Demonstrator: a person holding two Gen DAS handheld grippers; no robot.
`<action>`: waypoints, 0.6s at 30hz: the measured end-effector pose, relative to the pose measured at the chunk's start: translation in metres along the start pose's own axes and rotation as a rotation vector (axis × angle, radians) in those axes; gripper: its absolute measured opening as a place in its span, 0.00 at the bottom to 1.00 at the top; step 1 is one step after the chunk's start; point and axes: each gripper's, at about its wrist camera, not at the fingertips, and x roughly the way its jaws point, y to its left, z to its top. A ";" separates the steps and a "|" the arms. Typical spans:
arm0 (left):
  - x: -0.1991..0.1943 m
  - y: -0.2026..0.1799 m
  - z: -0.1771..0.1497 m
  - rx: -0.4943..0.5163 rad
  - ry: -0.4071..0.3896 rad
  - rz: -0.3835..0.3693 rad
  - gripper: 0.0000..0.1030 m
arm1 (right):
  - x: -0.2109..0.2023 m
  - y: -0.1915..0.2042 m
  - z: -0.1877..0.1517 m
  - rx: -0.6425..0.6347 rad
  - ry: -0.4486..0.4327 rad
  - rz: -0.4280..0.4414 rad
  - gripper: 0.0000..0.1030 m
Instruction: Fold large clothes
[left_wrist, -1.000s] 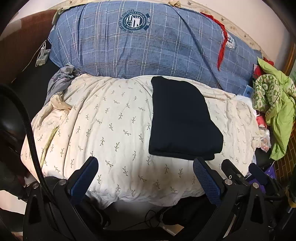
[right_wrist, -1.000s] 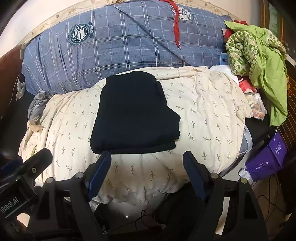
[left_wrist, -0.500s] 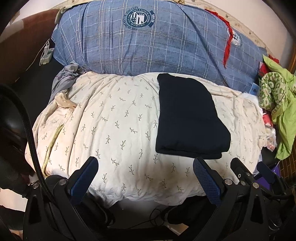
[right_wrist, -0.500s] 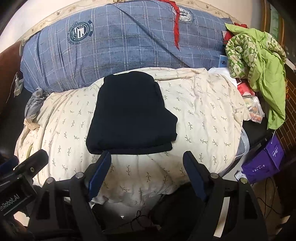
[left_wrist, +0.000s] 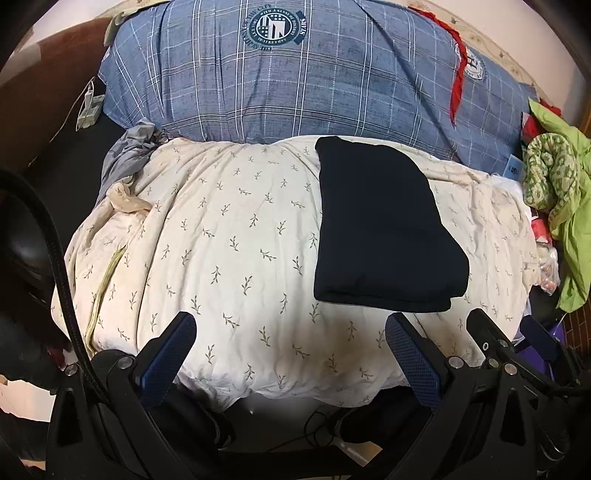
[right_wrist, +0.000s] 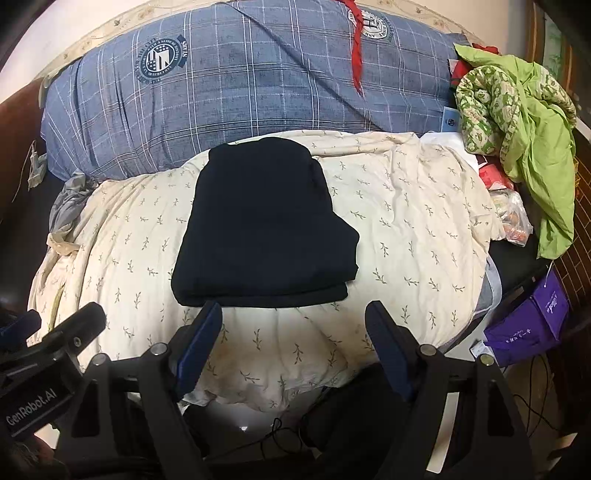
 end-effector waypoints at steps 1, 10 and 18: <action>0.000 0.000 0.000 0.000 0.000 -0.004 0.99 | 0.001 -0.001 0.000 0.001 0.001 0.003 0.78; 0.005 0.000 0.000 0.003 0.013 -0.001 0.99 | 0.005 -0.002 0.002 -0.001 0.009 0.004 0.78; 0.008 0.001 0.000 -0.002 0.016 0.002 0.99 | 0.006 -0.001 0.000 0.005 0.013 -0.003 0.78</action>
